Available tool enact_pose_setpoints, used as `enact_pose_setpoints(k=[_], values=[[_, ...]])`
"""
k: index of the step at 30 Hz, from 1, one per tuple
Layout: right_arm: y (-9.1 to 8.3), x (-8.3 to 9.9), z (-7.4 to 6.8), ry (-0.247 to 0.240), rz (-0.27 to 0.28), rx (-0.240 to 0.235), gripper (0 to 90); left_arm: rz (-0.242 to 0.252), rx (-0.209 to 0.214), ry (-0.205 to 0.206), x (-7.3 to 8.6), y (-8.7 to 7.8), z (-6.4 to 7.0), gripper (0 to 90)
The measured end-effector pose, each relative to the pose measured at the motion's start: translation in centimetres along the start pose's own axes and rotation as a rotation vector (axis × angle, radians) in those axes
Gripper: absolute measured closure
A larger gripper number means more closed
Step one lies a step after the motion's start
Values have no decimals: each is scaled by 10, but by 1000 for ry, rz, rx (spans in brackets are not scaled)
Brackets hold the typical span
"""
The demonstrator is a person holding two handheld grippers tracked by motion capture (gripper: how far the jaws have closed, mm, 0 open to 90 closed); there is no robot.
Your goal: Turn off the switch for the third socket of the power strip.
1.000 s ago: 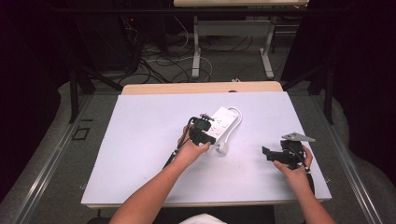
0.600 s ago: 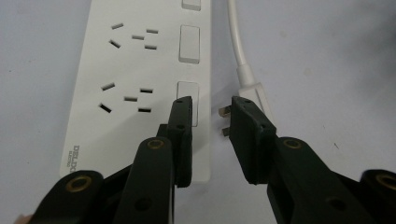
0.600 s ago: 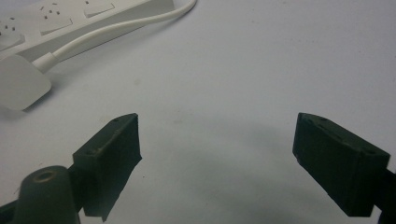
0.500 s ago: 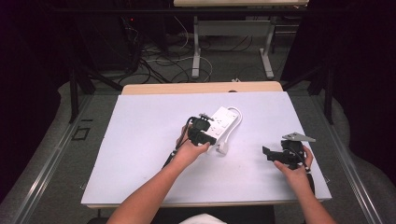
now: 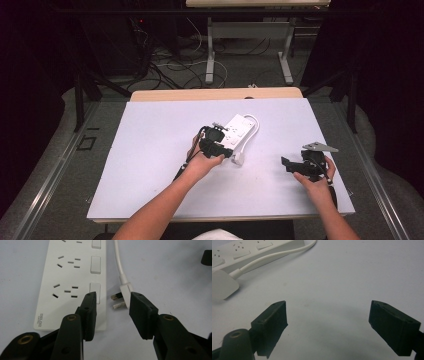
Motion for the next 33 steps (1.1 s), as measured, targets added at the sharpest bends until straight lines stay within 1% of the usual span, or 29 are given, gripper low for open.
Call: enact_pose_setpoints(k=[1,2,3,4,5,6,7,8,9,10,11,12,13,14,15,17,18,19,21,23,24,25,26,28,32,33], values=[[0,0,0,-3,1,1,146,-3,2,2,1,-1,0,557],[0,0,0,-8,2,0,146,8,-3,-1,1,-2,-1,550],[0,0,0,-8,3,0,145,8,-6,8,2,-3,-2,545],[0,0,0,-7,3,1,146,5,2,-2,2,-4,-1,544],[0,0,0,-7,2,1,146,16,-6,-1,2,-4,-2,540],[0,0,0,-6,2,1,146,17,-16,3,3,-5,-3,534],[0,0,0,-6,2,2,146,25,-16,-5,3,-6,-3,531],[0,0,0,-8,2,1,146,20,-16,5,4,-7,-4,528],[0,0,0,-7,3,2,145,19,-11,-6,5,-7,-3,528],[0,0,0,-7,3,2,145,16,-15,4,6,-8,-5,526],[0,0,0,-6,3,2,145,20,-13,-11,6,-8,-4,525],[0,0,0,-7,2,1,146,17,-13,1,7,-9,-5,521],[0,0,0,-6,2,2,145,18,-14,-7,8,-9,-4,517],[0,0,0,-9,2,1,146,23,-22,12,9,-10,-6,511],[0,0,0,-5,2,2,146,28,-22,-8,9,-10,-5,502],[0,0,0,-7,2,2,146,27,-35,10,12,-12,-8,491],[0,0,0,-6,2,2,146,39,-35,-1,12,-12,-8,486],[0,0,0,-8,2,2,146,45,-38,-3,13,-12,-9,478],[0,0,0,-8,2,1,146,41,-35,5,15,-14,-12,466],[0,0,1,-7,2,2,145,43,-40,-3,18,-15,-15,451],[0,0,1,-7,1,2,145,41,-42,-1,19,-15,-17,444],[0,0,0,-6,3,4,146,44,-45,-3,20,-16,-19,439],[0,0,0,-6,3,4,146,49,-48,-21,21,-16,-20,431],[0,0,0,-7,4,4,146,49,-59,-6,23,-17,-26,415],[0,0,0,-7,3,5,146,57,-77,-20,29,-19,-34,389],[0,0,0,-7,3,4,146,60,-88,-10,30,-20,-37,381]])
Point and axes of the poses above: each handheld gripper's, and its own axes: y roughly forward along the jaws, x roughly out of its underside, z roughly to its right, the point moved 8 cm from there along y, roughly forward along the jaws, and after that the axes turned 2 degrees about y, right-handed, at the moved point
